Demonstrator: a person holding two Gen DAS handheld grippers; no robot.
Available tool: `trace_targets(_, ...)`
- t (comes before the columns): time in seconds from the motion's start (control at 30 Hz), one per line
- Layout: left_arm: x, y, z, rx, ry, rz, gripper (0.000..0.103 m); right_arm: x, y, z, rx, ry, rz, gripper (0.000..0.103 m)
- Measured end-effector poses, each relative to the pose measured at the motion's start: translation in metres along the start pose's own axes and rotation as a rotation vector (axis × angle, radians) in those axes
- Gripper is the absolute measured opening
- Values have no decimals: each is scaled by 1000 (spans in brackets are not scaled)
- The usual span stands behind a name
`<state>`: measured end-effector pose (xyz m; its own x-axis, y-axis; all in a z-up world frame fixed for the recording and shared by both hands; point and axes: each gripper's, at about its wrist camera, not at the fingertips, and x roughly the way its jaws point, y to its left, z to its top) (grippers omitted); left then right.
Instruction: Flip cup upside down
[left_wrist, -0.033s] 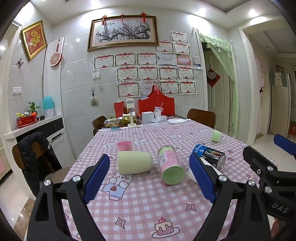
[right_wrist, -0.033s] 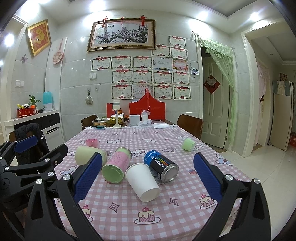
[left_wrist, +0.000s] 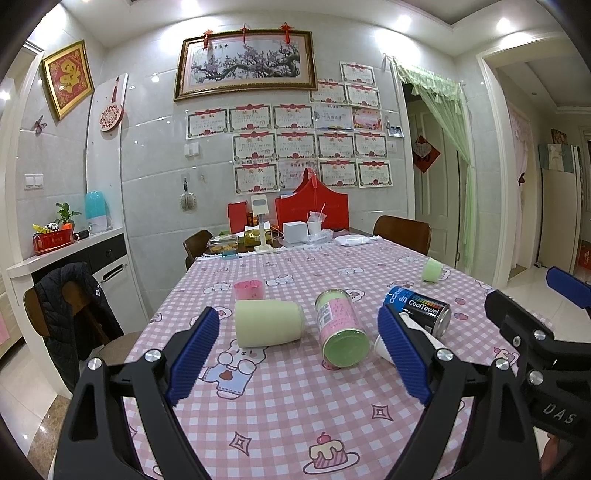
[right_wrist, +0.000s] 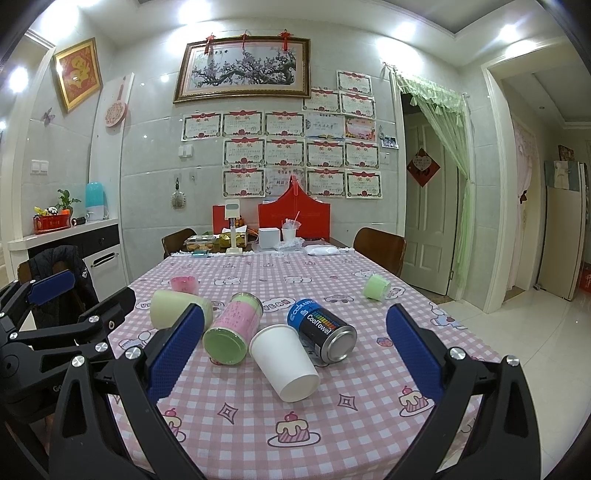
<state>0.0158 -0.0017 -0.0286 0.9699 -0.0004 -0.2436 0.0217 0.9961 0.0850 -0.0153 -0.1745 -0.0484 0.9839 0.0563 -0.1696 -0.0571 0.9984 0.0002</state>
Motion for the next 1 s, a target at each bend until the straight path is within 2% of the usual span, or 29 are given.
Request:
trace_targets(0.3, 19, 5, -2, 7, 68, -22, 86, 25, 2, -3, 5, 50, 21, 95)
trace_targets(0.43, 37, 13, -5, -5, 123, -62, 86, 45, 3, -8, 22, 108, 51, 95)
trace_targets(0.6, 65, 30, -10, -40, 217, -114, 86, 74, 8, -12, 47, 197, 75, 95)
trace_targets(0.77, 95, 43, -15, -63, 286, -93, 86, 99, 18, -10, 53, 255, 118, 95)
trace_targets(0.83, 108, 51, -16, -77, 316, -108, 86, 108, 22, -9, 48, 271, 124, 95)
trace_targets(1.0, 149, 67, -19, -131, 442, -120, 86, 129, 25, -7, 51, 317, 122, 95)
